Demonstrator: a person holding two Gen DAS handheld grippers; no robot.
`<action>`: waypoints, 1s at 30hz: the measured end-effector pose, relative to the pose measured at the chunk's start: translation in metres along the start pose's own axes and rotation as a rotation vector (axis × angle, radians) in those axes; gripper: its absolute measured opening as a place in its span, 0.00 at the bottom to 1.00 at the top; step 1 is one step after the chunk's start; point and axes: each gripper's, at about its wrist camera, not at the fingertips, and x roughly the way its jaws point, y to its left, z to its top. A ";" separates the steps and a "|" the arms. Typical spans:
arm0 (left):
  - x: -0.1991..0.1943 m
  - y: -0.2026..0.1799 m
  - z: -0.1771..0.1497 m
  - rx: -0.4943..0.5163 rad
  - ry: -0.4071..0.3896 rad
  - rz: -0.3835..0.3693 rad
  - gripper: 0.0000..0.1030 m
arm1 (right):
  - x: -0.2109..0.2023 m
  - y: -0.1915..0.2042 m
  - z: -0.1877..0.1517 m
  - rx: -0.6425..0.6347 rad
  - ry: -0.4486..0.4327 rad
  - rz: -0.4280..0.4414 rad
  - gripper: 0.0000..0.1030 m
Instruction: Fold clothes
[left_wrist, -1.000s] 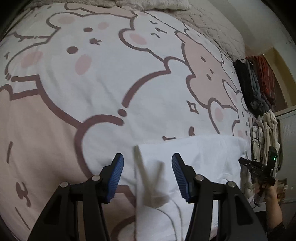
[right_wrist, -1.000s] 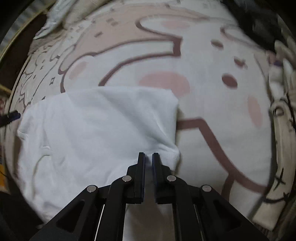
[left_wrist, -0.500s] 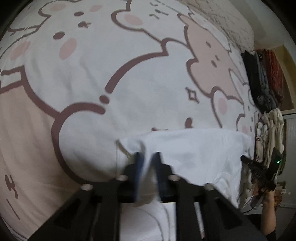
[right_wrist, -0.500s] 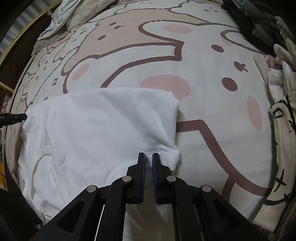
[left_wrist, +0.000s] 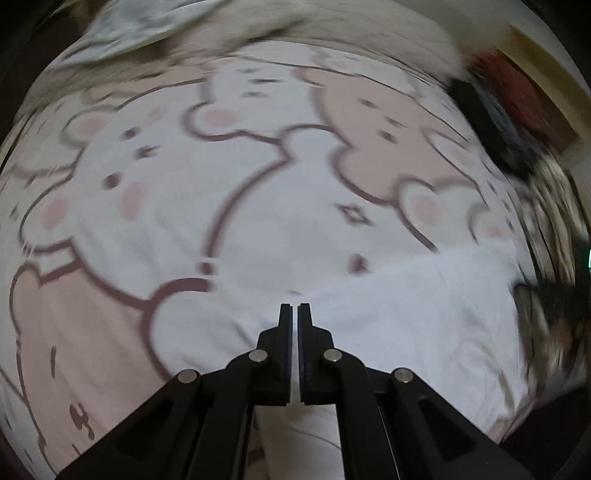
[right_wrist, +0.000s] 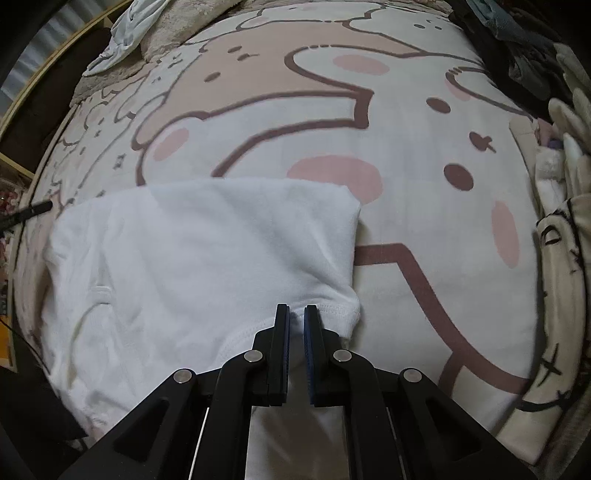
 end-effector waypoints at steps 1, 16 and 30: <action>0.003 -0.007 -0.004 0.043 0.016 0.004 0.03 | -0.007 0.001 0.002 0.001 -0.028 0.013 0.07; 0.012 0.013 -0.030 0.147 0.074 0.117 0.12 | 0.003 -0.018 0.017 0.035 -0.044 -0.083 0.06; 0.058 -0.015 0.007 -0.014 0.073 0.154 0.49 | -0.038 -0.036 -0.066 0.158 0.030 -0.005 0.07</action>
